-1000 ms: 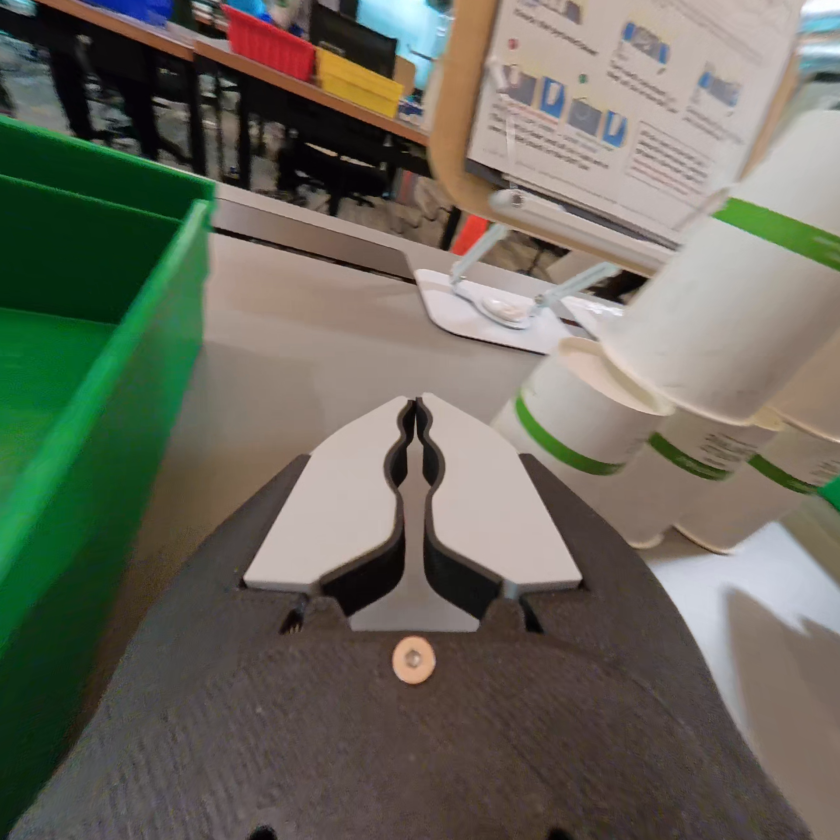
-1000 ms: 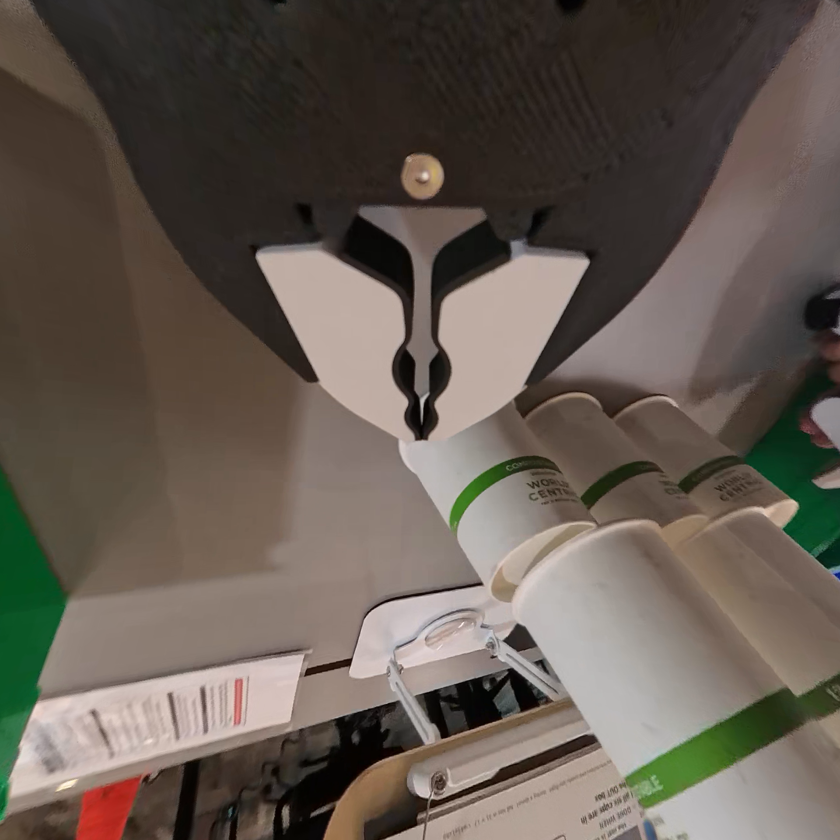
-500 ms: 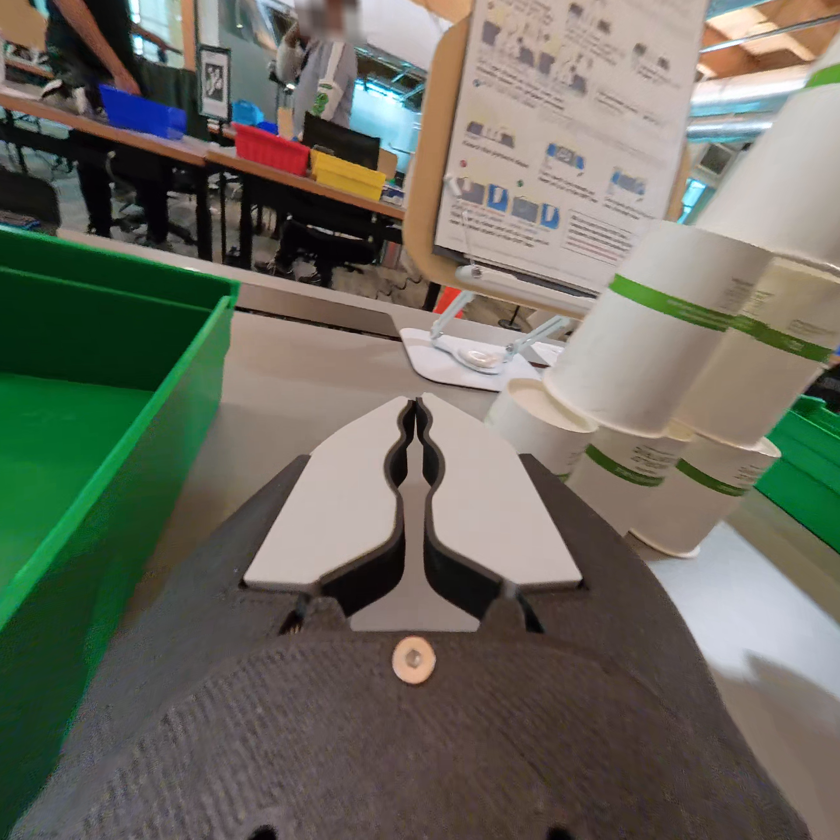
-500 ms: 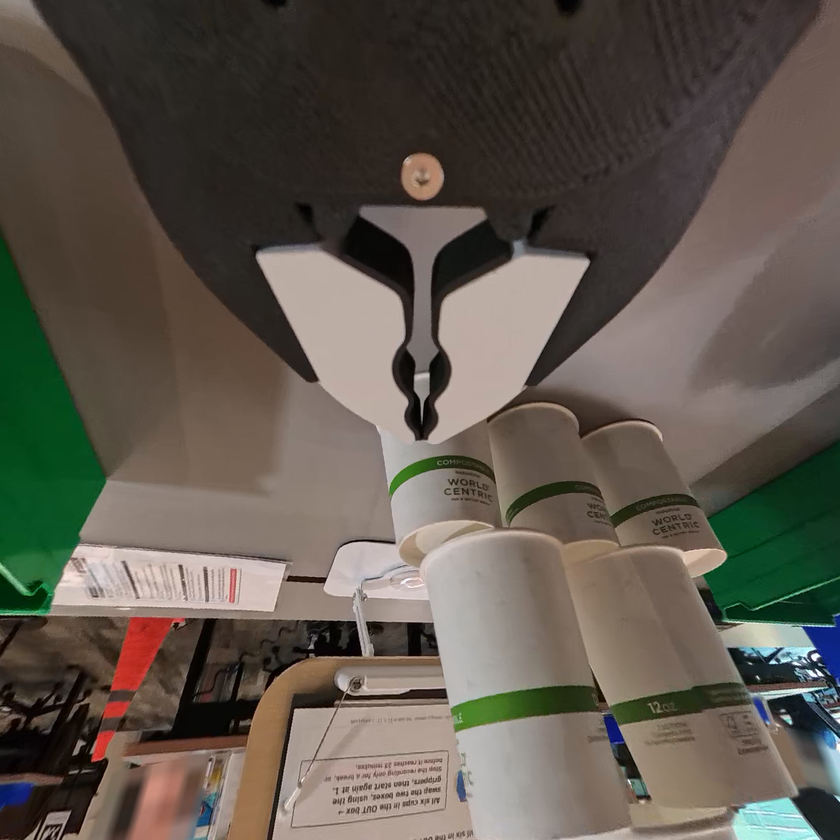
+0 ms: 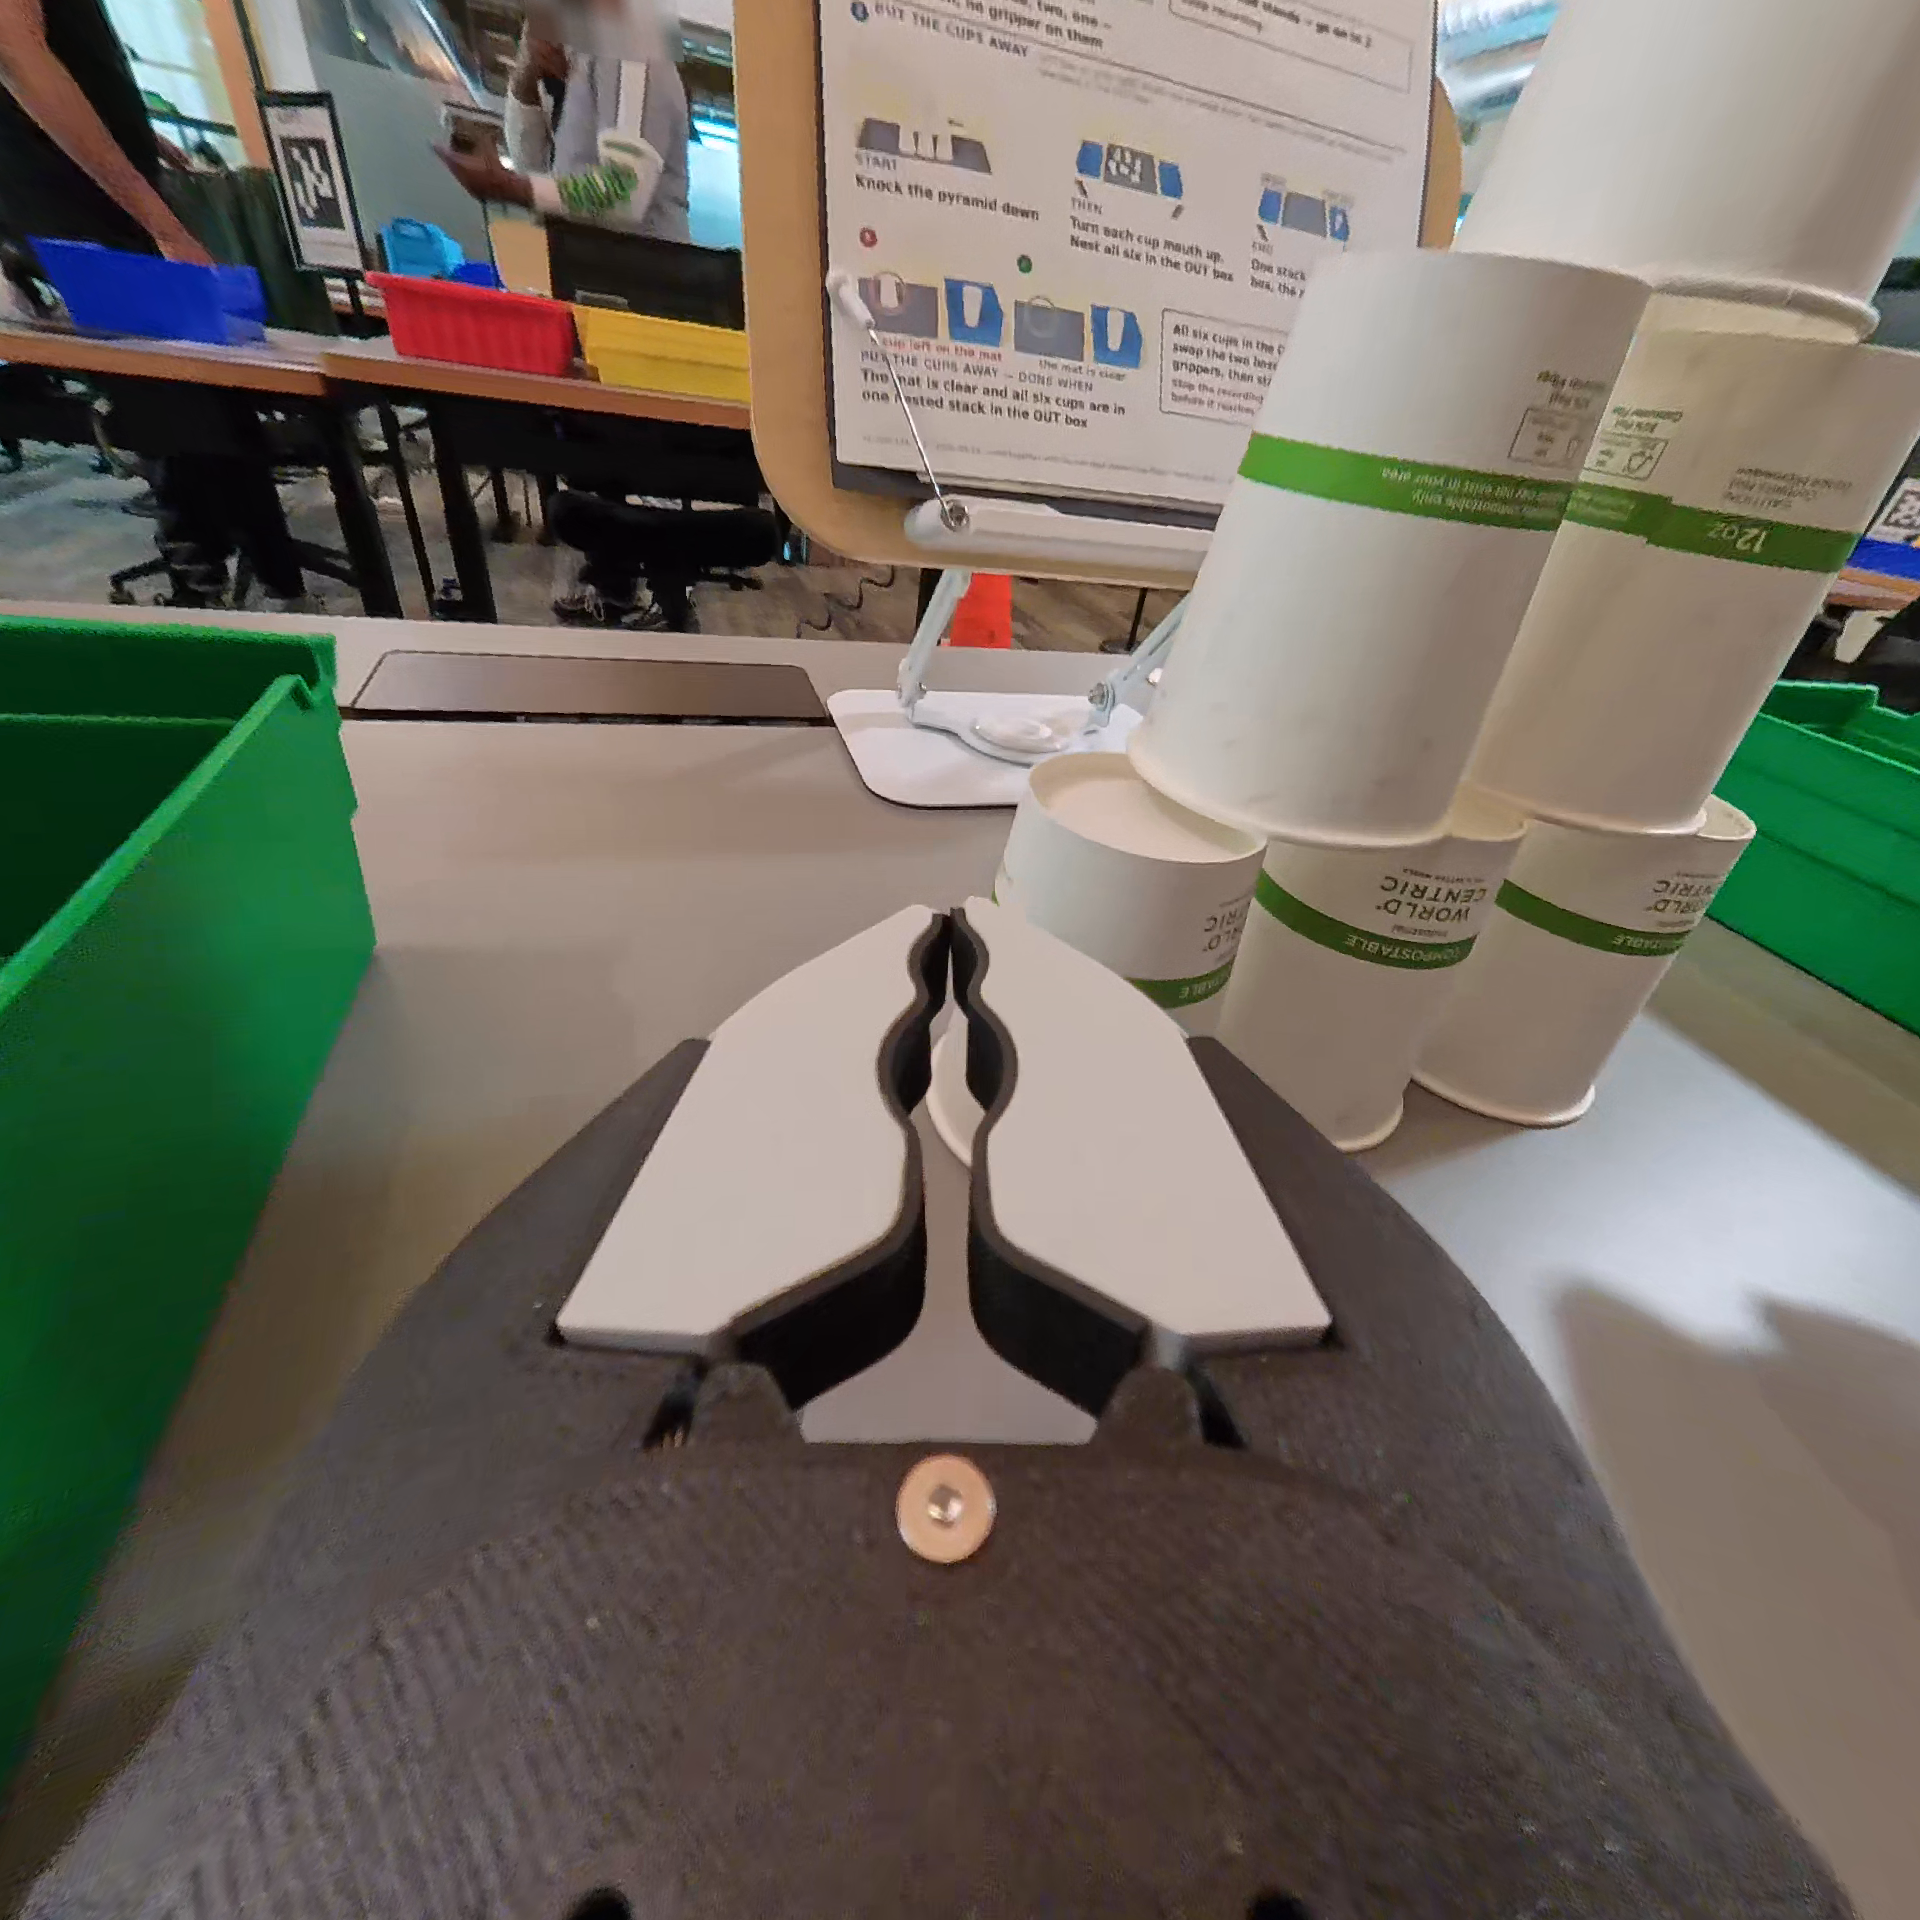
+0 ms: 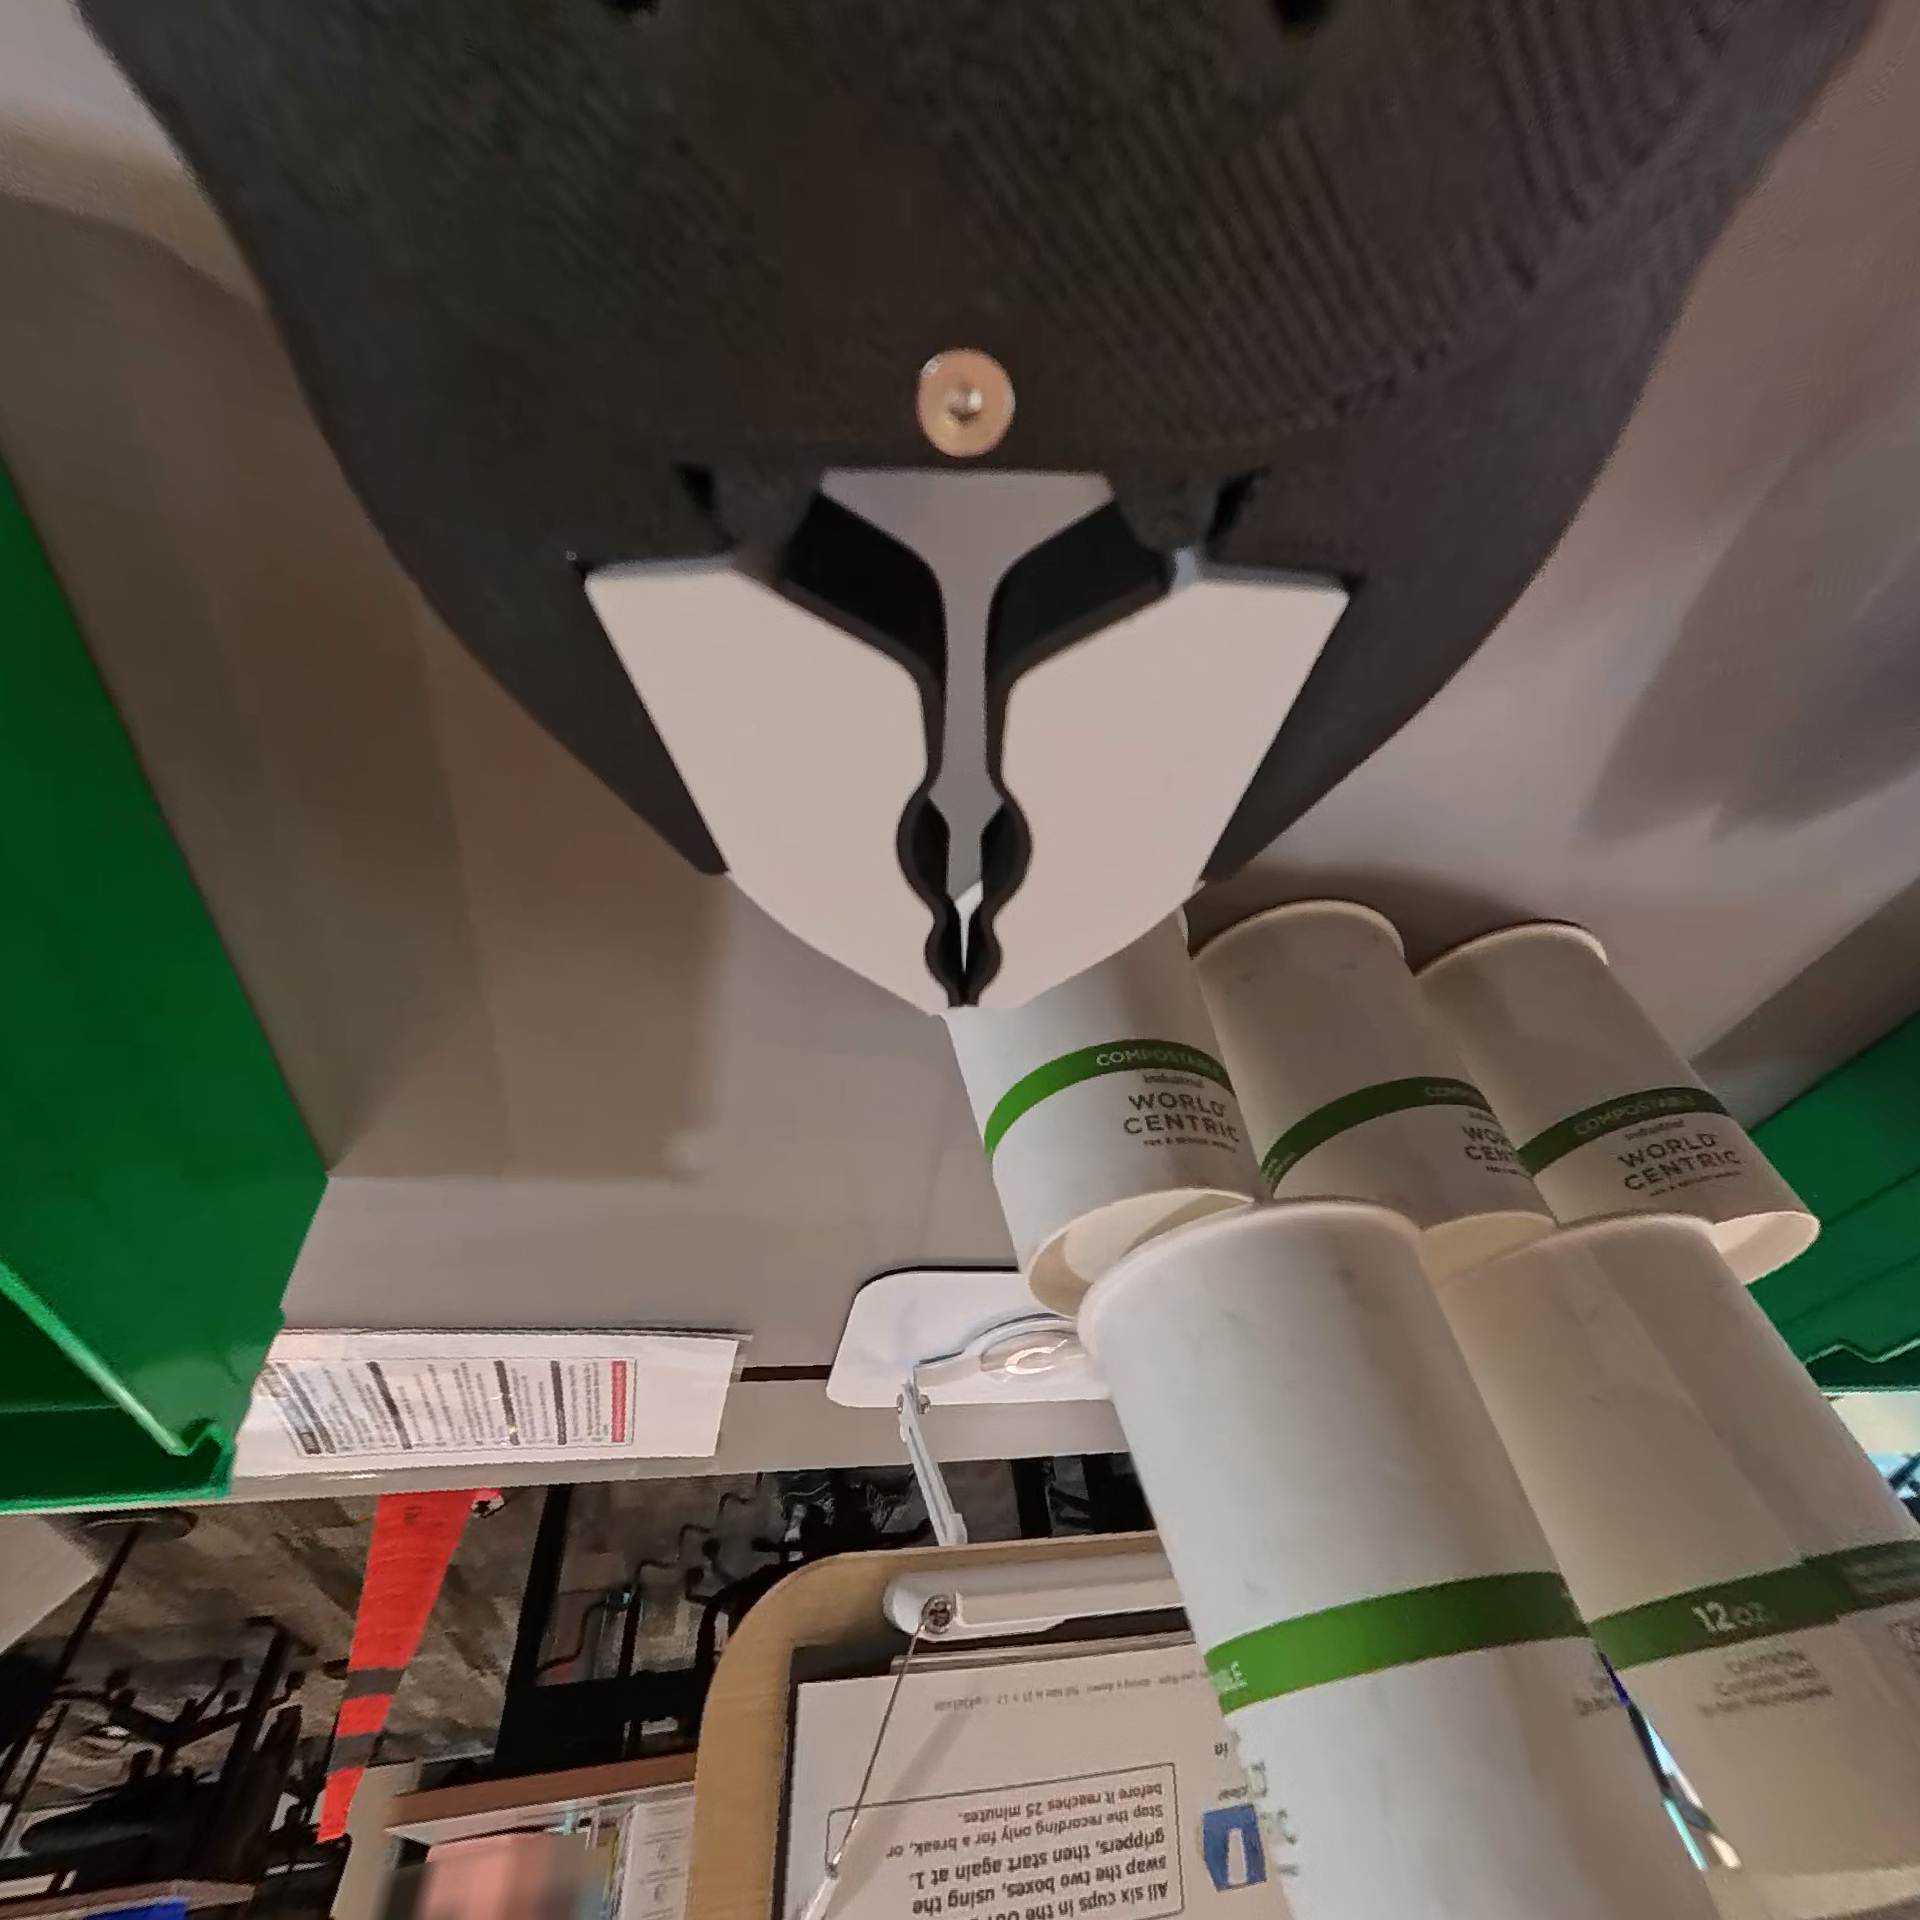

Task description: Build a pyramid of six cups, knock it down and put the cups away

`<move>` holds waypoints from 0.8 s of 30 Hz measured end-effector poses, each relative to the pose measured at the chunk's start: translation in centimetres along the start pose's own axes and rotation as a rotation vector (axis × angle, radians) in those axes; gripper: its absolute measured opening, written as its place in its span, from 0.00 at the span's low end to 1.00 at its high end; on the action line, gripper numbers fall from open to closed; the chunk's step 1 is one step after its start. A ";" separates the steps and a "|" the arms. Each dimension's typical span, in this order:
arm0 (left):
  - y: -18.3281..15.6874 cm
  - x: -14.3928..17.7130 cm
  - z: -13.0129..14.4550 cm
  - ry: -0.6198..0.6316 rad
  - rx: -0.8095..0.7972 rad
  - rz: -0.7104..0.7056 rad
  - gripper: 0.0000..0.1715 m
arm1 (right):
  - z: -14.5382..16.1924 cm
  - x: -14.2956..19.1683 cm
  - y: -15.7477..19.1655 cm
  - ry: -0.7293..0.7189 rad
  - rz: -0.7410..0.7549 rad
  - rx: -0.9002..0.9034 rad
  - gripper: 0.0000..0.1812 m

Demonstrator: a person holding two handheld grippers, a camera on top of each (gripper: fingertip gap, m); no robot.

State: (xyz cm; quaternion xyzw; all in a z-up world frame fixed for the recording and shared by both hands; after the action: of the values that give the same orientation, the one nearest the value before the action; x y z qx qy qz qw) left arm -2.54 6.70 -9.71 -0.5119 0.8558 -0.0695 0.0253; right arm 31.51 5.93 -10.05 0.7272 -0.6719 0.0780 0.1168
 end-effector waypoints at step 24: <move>-1.6 1.0 1.2 0.089 0.105 0.114 0.00 | -0.4 -1.3 -1.0 0.010 0.025 -0.018 0.00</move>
State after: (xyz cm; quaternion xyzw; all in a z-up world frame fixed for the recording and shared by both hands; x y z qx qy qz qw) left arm -1.51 4.97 -10.65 -0.4568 0.8790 -0.1354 0.0181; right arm 32.46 7.35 -10.06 0.7171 -0.6812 0.0771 0.1256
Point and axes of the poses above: each gripper's, where its closed fingertips meet, x back along the fingers, z out of its underside, y = z × x across the jaws, the point moved 6 cm from there along x, back along the fingers, and after that the axes turned 12 degrees about z, right-handed, at the moved point
